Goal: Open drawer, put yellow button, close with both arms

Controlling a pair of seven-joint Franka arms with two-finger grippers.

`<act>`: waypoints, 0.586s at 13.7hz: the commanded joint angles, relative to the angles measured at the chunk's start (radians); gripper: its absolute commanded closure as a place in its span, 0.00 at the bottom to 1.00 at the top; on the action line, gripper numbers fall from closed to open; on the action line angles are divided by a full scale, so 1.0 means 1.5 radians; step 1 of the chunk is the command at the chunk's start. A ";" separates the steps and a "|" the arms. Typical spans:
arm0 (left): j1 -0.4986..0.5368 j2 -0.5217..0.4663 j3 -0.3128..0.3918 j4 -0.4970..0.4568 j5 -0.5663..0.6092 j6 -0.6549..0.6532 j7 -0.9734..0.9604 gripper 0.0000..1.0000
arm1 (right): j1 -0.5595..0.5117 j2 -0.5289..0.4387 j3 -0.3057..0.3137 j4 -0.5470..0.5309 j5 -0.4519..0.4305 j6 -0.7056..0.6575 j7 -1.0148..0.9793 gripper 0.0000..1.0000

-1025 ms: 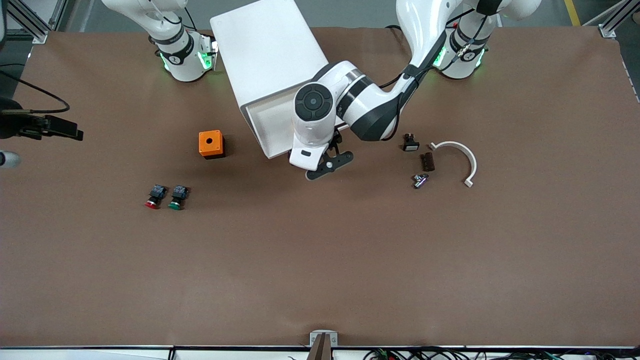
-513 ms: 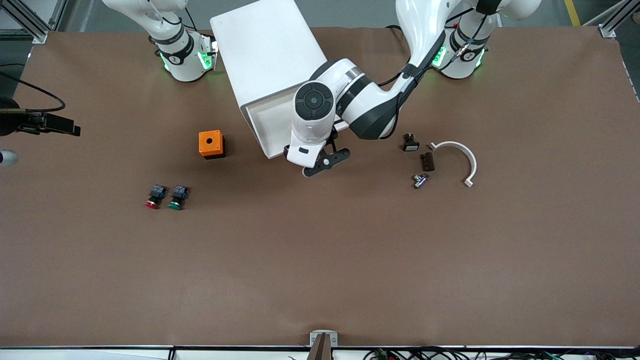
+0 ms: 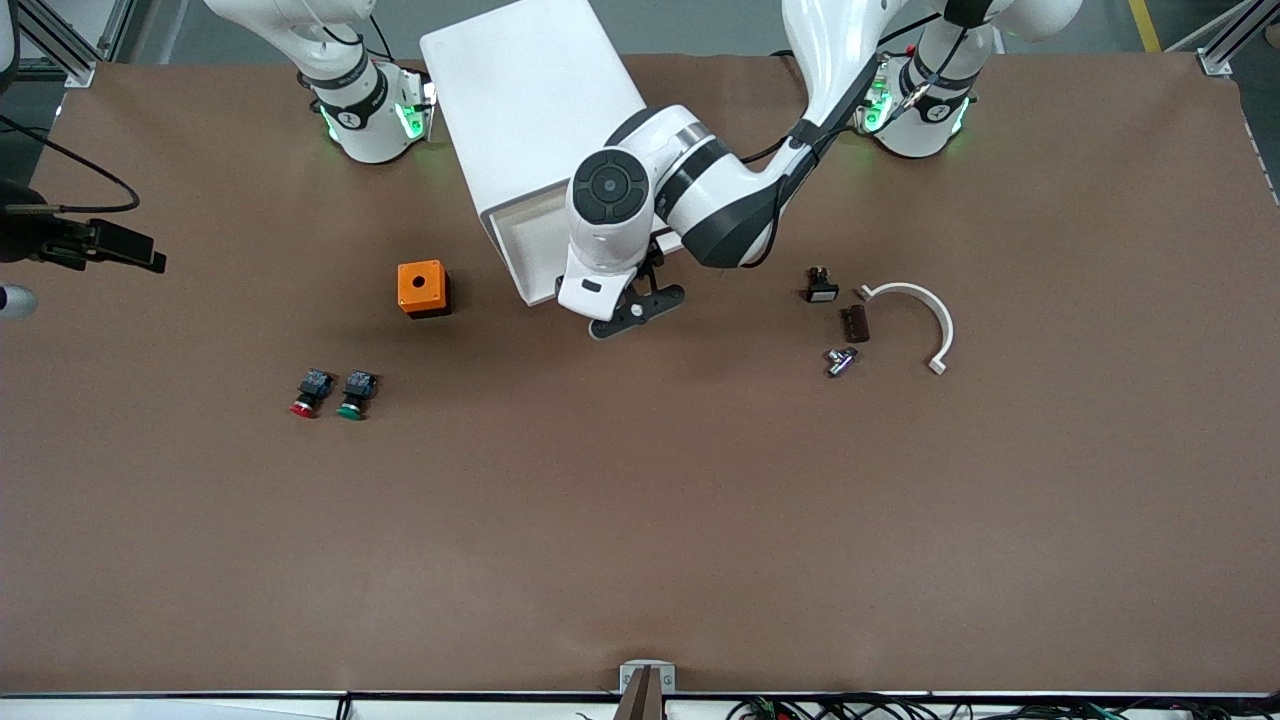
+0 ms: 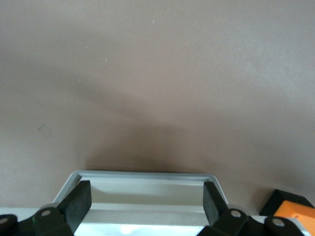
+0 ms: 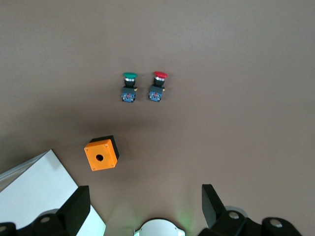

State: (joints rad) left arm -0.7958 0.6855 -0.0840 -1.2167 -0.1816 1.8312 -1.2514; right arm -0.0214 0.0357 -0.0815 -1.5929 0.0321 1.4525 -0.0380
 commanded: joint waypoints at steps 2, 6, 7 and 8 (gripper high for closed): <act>-0.007 -0.002 -0.003 -0.006 -0.061 0.003 0.001 0.00 | -0.012 -0.015 0.009 -0.011 -0.006 0.028 -0.003 0.00; -0.009 -0.002 -0.005 -0.007 -0.069 0.003 0.001 0.00 | -0.014 -0.002 0.009 0.038 -0.003 0.024 0.005 0.00; -0.015 -0.001 -0.005 -0.010 -0.076 0.003 0.002 0.00 | -0.014 -0.003 0.009 0.039 -0.004 0.024 0.006 0.00; -0.017 -0.001 -0.005 -0.012 -0.089 0.003 0.002 0.00 | -0.014 -0.004 0.009 0.043 -0.004 0.024 0.006 0.00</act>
State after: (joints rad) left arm -0.8042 0.6871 -0.0879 -1.2284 -0.2693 1.8306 -1.2478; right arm -0.0234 0.0344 -0.0824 -1.5430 0.0312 1.4914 -0.0368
